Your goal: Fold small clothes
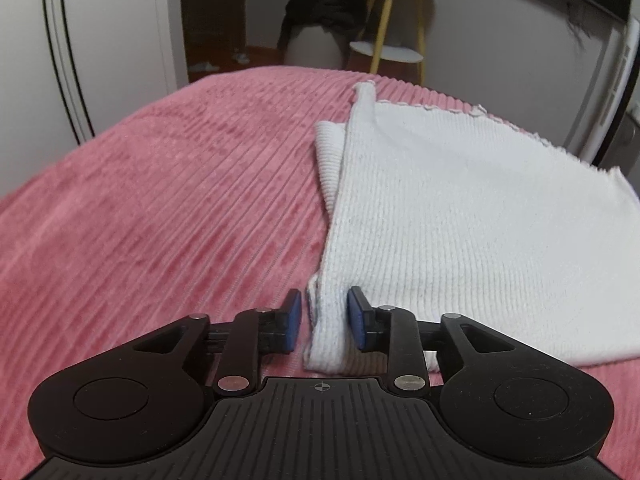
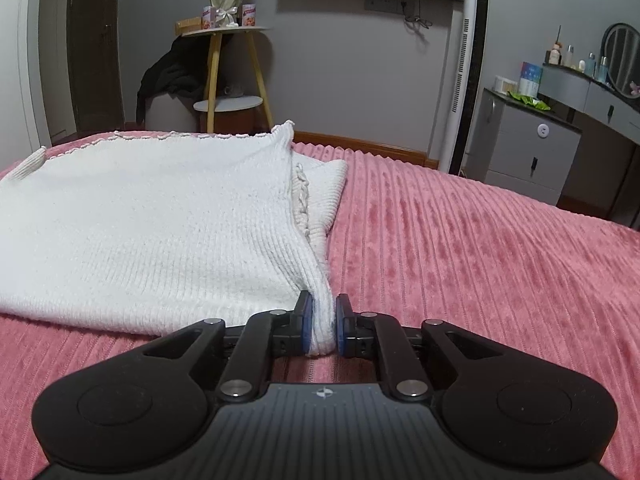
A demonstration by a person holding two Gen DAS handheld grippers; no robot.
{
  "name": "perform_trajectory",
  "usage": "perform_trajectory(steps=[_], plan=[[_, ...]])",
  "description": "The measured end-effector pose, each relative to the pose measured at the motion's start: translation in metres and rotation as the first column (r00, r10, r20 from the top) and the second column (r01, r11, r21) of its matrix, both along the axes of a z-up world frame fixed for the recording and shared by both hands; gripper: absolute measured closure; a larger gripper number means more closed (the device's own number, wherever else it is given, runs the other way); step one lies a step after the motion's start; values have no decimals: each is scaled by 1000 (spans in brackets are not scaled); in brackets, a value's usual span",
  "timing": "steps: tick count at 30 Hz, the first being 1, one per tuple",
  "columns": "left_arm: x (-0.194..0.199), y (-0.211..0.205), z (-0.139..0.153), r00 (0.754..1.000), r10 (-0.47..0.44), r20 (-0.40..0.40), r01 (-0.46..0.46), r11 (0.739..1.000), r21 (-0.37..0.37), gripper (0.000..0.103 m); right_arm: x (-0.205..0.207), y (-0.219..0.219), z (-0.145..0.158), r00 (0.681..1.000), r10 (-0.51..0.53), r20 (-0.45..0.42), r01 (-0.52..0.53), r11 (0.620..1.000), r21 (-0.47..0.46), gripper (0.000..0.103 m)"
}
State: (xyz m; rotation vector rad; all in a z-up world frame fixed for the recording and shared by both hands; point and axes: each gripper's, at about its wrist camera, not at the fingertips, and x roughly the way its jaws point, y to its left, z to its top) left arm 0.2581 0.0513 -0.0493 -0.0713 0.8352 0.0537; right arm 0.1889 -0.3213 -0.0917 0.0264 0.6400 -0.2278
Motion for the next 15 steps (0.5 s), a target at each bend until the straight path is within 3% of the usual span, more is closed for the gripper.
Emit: perform_trajectory(steps=[2, 5, 8, 9, 15], plan=[[0, 1, 0, 1000, 7, -2, -7, 1000, 2, 58, 1, 2, 3, 1000, 13, -7, -13, 1000, -7, 91], [0, 7, 0, 1000, 19, -20, -19, 1000, 0, 40, 3, 5, 6, 999, 20, -25, -21, 999, -40, 81], [-3, 12, 5, 999, 31, -31, -31, 1000, -3, 25, 5, 5, 11, 998, -37, -46, 32, 995, -99, 58], [-4, 13, 7, 999, 29, -34, -29, 1000, -5, 25, 5, 6, 15, 997, -55, -50, 49, 992, -116, 53], [-13, 20, 21, 999, -30, -20, 29, 998, -58, 22, -7, 16, 50, 995, -96, -15, 94, 991, -95, 54]])
